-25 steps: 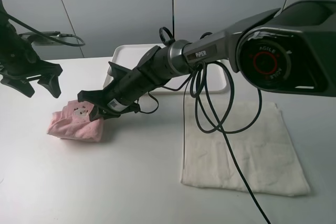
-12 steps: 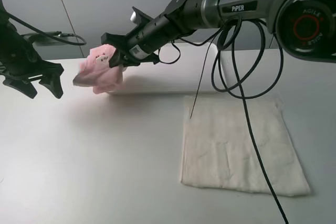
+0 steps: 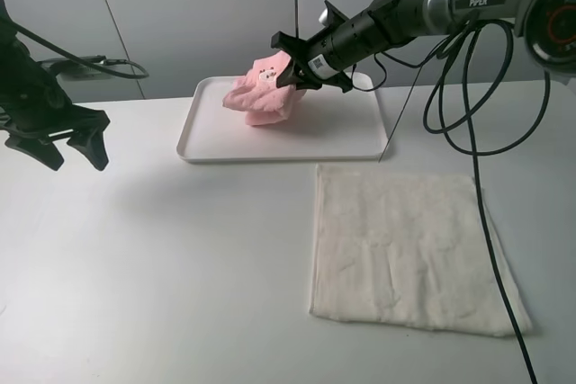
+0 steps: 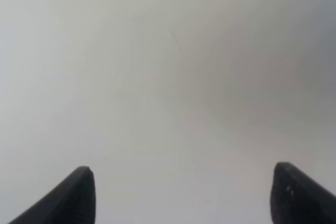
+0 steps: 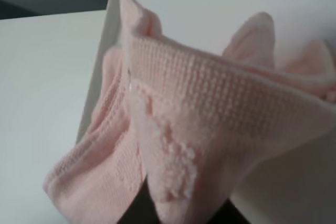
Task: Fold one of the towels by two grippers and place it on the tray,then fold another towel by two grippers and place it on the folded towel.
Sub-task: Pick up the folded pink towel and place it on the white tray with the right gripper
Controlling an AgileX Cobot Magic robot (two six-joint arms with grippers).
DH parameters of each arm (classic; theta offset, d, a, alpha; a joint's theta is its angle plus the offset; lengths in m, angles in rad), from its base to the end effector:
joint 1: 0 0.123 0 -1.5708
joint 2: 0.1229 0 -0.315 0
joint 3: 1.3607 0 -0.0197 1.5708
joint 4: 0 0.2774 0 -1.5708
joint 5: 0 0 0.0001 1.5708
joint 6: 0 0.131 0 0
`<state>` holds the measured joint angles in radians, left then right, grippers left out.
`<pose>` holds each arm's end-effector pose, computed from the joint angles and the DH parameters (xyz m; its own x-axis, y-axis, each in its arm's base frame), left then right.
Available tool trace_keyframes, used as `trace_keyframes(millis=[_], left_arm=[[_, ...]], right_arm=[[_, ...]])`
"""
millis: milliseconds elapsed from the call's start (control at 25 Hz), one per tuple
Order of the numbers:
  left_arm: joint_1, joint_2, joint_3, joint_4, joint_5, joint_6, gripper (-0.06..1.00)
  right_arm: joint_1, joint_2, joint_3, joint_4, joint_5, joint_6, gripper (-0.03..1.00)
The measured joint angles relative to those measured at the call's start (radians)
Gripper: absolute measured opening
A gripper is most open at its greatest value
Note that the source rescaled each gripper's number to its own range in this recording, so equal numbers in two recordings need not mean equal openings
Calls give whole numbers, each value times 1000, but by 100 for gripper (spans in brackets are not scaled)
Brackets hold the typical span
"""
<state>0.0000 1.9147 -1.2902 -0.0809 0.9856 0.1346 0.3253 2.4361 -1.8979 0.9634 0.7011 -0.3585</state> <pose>0.3965 -0.0088 0.1487 -0.9945 0.0895 -0.0552 0.0929 0.9937 -0.0626 0.5371 0.2545 0.1061 -0.9266 0.0962 -0.3636 -0.1798 0.7357 0.6530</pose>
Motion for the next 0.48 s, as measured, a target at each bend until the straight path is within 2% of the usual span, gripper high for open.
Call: trace_keyframes(millis=[240,280,360,480], left_arm=[[0,11,0,0,1,0,87],[0,11,0,0,1,0,87],[0,11,0,0,1,0,87],[0,11,0,0,1,0,87]], right_arm=[[0,19,0,-59,-40,42,9],[0,19,0,-66,-58,50,11],[0,19,0,-69,-84,64,27],[0,19,0,-81,-91,68,76]])
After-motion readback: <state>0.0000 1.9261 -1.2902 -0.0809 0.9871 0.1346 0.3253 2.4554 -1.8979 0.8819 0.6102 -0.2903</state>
